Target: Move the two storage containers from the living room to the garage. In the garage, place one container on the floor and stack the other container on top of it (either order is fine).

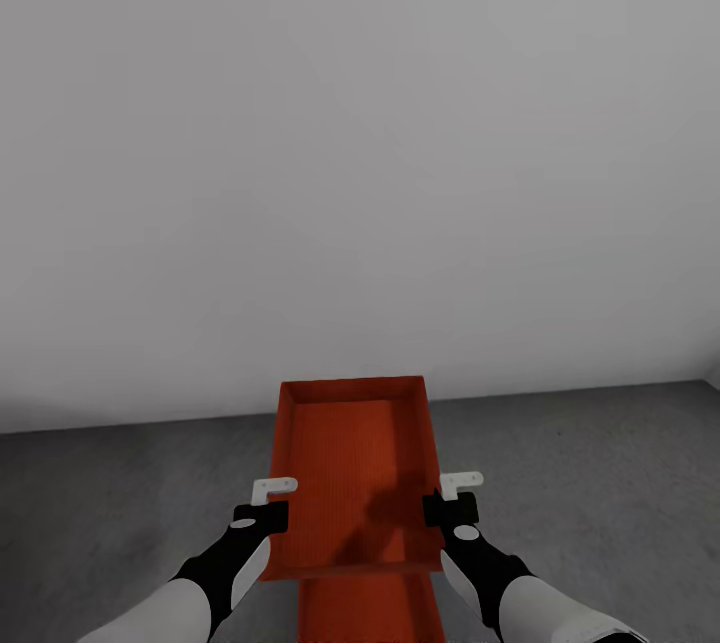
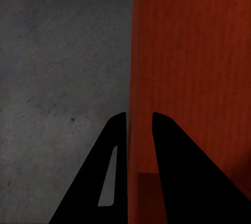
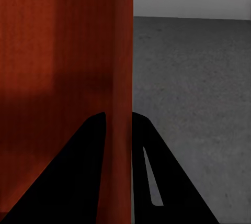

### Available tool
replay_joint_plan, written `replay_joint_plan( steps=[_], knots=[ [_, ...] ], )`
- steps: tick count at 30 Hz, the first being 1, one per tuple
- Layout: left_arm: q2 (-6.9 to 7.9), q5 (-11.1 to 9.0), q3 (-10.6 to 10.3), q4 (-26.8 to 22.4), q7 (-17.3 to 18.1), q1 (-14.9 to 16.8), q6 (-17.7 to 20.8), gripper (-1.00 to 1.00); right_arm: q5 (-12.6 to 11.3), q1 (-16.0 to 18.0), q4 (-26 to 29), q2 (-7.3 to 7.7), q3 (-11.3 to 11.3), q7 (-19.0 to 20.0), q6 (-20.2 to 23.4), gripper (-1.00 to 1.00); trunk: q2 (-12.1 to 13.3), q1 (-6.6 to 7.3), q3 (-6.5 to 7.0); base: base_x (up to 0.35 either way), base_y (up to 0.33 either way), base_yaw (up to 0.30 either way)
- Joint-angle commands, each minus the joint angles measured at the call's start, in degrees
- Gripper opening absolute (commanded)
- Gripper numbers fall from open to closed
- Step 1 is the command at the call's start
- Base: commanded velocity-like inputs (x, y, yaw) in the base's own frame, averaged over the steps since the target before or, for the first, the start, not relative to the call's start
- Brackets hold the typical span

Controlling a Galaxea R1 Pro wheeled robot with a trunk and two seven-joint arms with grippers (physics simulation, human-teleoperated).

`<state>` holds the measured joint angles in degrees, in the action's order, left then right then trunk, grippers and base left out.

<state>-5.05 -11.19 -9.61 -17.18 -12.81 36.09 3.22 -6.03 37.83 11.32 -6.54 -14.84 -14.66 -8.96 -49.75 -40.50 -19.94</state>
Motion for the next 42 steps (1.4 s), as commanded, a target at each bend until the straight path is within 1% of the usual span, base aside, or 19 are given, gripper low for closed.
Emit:
replay_joint_plan(
  steps=[1, 42],
  knots=[
    [2.24, 0.65, 2.76, -0.31, -2.4, 0.03, -3.66, -1.0, -5.13, 0.05, -0.15, 0.06, 2.44, -1.25, -0.44, -1.0, -0.05, 0.0, -0.16, 0.0, 0.0, 0.0],
    [2.24, 0.65, 2.76, -0.31, -2.4, 0.03, -3.66, -1.0, -5.13, 0.05, -0.15, 0.13, 2.44, -1.25, -0.48, -1.0, -0.05, 0.0, -3.93, 0.0, 0.0, 0.0]
  ],
)
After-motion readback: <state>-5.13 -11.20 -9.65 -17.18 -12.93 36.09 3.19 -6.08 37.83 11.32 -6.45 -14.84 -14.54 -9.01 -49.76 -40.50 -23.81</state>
